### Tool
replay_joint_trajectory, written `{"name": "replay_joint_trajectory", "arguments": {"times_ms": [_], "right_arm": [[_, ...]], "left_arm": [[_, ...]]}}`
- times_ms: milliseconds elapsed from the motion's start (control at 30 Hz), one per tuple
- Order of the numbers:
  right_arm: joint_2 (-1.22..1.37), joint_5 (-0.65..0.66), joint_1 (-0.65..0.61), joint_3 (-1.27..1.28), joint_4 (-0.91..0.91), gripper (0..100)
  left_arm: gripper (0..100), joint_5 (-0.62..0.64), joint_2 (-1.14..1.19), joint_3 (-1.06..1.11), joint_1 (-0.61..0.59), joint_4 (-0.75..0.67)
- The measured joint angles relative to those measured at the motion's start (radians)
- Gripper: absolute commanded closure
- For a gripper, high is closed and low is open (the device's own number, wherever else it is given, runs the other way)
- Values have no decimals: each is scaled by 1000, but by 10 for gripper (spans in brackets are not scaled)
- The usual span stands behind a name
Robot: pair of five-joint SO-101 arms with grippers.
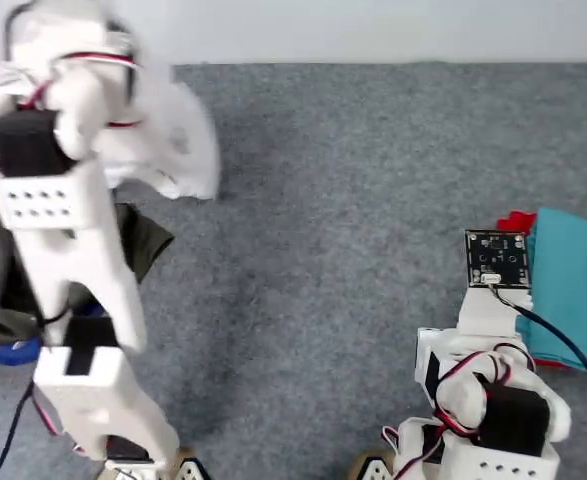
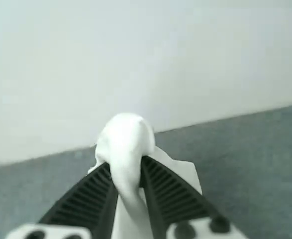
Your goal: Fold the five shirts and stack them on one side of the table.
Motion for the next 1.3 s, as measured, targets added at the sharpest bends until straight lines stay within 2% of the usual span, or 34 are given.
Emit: {"name": "replay_joint_trajectory", "arguments": {"times_ms": [333, 600, 800, 933, 1033, 1167, 1300], "right_arm": [[0, 0, 0, 0, 0, 990], [0, 0, 0, 0, 0, 990], [0, 0, 2, 18, -6, 990], [0, 0, 0, 20, -17, 990], [0, 0, 0, 20, -17, 990], [0, 0, 0, 20, -17, 990], [0, 0, 0, 20, -17, 990]], "left_arm": [[987, 0, 60, -8, 379, 207], [987, -31, 74, -29, 585, 215], [987, -32, 74, -262, 689, 215], [987, -32, 72, -416, 704, 215], [987, -32, 72, -445, 672, 215], [987, -32, 74, -399, 542, 215], [987, -46, 75, -235, 381, 215]]}}
